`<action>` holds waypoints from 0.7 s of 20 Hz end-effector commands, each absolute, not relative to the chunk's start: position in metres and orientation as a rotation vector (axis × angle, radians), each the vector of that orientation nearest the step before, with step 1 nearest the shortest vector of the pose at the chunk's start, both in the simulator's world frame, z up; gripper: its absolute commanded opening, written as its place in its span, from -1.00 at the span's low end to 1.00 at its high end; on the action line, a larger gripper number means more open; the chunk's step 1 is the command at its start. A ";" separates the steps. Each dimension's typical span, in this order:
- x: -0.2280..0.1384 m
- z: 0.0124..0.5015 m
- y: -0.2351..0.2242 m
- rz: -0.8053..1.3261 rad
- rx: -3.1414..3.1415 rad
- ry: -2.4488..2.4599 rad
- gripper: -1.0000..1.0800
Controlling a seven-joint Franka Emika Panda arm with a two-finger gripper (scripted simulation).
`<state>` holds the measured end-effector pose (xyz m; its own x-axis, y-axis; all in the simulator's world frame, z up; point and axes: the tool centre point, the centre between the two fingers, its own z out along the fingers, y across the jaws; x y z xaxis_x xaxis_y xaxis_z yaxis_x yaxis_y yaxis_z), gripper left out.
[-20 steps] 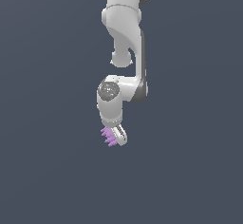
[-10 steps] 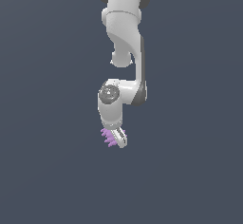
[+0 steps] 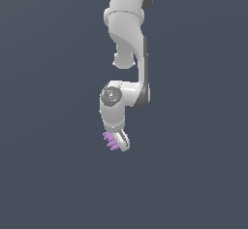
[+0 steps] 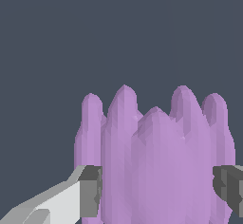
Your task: Pick up the object and move it to a goal position.
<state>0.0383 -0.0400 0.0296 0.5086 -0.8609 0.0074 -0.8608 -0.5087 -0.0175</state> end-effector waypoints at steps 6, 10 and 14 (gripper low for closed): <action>0.031 0.030 -0.023 -0.020 -2.721 1.550 -1.00; 0.021 0.034 0.002 -0.017 -2.722 1.551 -1.00; 0.006 0.038 0.038 -0.014 -2.724 1.551 -1.00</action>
<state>0.0123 0.0233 0.0361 0.5087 -0.8609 0.0048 -0.8609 -0.5087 -0.0108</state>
